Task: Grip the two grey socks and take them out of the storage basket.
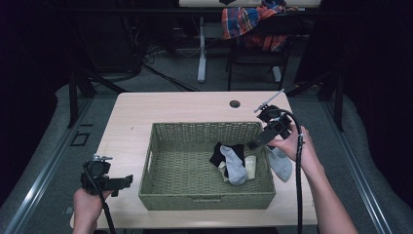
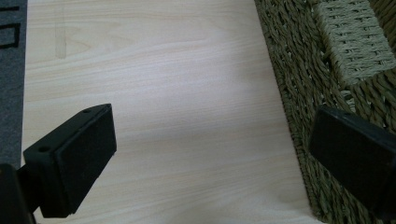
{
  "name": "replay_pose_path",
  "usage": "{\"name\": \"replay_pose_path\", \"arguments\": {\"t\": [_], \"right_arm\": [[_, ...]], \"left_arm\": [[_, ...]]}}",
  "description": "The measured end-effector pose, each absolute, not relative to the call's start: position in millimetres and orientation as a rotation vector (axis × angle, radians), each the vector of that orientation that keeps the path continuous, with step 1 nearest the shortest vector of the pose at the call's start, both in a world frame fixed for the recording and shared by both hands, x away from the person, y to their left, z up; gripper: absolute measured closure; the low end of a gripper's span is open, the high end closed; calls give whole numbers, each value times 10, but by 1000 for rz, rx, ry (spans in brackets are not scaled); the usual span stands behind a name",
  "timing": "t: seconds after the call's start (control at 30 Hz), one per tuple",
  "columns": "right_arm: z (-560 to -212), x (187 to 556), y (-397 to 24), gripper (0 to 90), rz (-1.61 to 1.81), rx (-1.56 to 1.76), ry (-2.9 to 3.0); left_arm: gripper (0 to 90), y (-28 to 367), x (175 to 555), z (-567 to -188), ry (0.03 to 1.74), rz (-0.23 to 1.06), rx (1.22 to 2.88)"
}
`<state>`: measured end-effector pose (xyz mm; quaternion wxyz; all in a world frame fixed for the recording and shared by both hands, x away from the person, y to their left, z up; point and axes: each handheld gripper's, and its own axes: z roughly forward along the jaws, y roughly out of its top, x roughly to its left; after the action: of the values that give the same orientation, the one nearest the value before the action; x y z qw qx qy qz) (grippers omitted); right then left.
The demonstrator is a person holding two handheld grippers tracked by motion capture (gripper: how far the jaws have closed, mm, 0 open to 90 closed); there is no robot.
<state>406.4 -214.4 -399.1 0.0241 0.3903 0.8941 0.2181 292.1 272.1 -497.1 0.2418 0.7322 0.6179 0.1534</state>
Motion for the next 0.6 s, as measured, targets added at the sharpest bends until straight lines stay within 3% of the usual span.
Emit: {"name": "replay_pose_path", "arguments": {"t": [0.6], "right_arm": [[-4459,4152,-1570,150,497,1116,2909]], "left_arm": [[12,2723,2919,-4971,1686,416,2005]]}}
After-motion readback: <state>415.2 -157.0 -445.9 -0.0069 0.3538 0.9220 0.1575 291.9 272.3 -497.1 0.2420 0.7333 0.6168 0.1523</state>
